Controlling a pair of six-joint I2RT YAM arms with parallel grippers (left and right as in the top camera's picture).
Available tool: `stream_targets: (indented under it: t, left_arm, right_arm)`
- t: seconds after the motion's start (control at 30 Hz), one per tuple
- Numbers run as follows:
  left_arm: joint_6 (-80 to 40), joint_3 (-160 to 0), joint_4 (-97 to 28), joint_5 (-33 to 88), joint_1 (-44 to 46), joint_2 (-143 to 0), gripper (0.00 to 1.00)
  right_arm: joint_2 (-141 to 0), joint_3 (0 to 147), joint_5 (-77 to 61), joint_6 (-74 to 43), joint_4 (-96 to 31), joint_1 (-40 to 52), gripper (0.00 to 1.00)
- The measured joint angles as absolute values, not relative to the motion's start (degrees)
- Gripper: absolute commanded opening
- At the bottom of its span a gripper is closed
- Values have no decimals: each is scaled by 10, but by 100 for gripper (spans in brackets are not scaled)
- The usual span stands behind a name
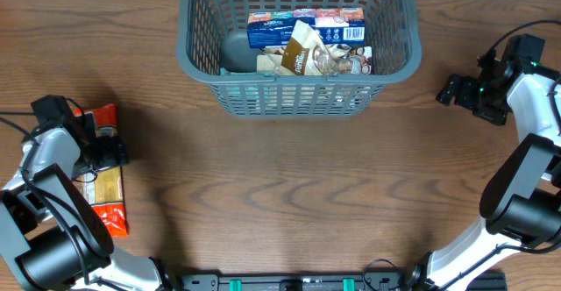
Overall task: Pack container
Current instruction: 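Close the left gripper on the spaghetti packet and lift it upright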
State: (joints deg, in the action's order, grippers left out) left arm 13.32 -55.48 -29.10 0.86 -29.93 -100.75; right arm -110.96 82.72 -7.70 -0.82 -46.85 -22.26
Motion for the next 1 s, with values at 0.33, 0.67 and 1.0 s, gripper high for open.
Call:
stream_targets:
  t: [0.33,0.67,1.0]
  left_arm:
    - [120,-552,-285,4,-302,-1007,21]
    - [119,-559,-294,11,-301,-995,6]
    - [91,-572,-340,60,-242,-984,6]
  right_arm:
    - [-1110,827,-77,-8,-469,-223,99]
    - [-1110,827,-77,-8,-470,-223,99]
    - [-1110,827,-77,-8,-470,-223,99]
